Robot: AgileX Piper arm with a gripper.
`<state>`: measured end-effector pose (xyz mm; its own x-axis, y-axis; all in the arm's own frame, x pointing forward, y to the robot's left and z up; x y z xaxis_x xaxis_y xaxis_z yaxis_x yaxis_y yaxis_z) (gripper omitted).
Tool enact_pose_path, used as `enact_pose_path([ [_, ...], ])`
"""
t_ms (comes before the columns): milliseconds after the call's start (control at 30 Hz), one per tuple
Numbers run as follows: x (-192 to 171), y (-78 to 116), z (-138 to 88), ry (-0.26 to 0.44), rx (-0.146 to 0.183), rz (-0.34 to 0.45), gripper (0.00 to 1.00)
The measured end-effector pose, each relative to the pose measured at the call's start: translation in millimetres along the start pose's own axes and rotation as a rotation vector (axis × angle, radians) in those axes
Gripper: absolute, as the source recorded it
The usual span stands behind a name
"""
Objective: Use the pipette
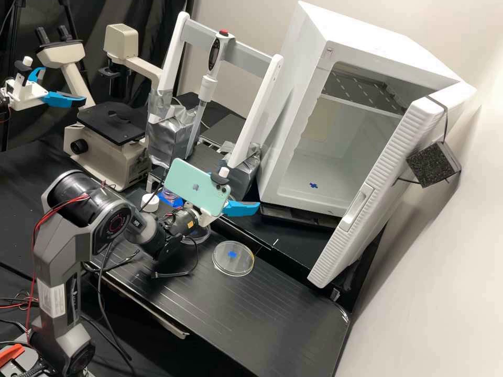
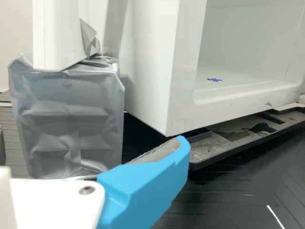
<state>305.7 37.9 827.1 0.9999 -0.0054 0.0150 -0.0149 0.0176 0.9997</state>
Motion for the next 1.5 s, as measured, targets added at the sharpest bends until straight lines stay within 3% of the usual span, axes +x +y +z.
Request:
enact_pose_path([
  [400,-11,3.6,0,0.008,0.004,-0.001,1.0],
  [567,-36,18.9,-11,0.055,0.054,0.043,1.0],
  [800,-71,36.4,-64,0.265,0.052,0.097,1.0],
  [1000,-84,50.5,-123,0.393,-0.001,0.107,1.0],
  [1267,-72,64.8,-184,0.373,-0.033,0.112,1.0],
  [1500,-40,64.9,-226,0.297,-0.102,0.069,1.0],
])
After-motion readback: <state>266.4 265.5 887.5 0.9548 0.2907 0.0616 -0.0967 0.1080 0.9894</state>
